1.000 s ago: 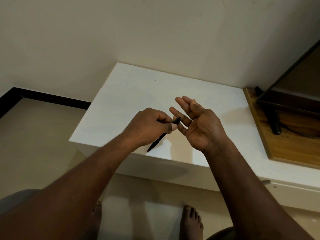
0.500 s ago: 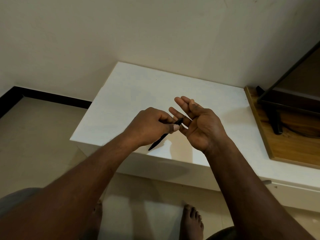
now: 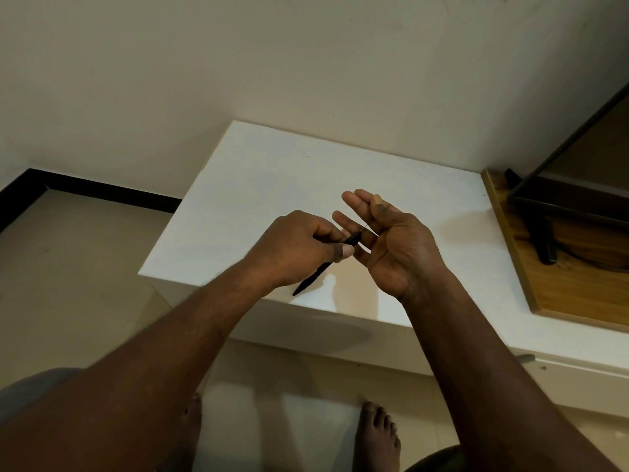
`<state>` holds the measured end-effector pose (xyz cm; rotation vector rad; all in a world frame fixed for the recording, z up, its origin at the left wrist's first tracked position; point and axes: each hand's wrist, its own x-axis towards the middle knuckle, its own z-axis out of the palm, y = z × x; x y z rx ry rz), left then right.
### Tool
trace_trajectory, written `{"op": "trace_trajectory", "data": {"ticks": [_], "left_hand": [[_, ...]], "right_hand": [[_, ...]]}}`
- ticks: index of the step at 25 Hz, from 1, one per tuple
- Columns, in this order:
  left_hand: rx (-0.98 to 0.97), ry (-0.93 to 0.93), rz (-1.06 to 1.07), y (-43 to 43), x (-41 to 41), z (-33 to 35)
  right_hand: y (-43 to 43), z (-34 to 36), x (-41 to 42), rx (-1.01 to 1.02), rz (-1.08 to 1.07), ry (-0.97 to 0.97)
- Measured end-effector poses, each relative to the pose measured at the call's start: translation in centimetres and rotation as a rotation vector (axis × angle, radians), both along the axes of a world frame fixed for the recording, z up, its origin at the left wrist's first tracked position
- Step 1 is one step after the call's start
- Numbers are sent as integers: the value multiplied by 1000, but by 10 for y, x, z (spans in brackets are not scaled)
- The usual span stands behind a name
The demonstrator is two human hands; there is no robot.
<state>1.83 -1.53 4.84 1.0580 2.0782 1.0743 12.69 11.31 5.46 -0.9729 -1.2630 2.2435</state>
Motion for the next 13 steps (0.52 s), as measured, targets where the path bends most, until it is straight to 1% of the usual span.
{"op": "trace_trajectory", "data": {"ticks": [4,10,13], "left_hand": [[5,4,5,1,-1,-2],[20,-9,19,3,-4,-8],[49,-48,33,4,-6,-11]], "right_hand": [[0,0,1,49,6,-1],[-6,1,0,261,39,-38],[-10,3,-2,379,62,-50]]}}
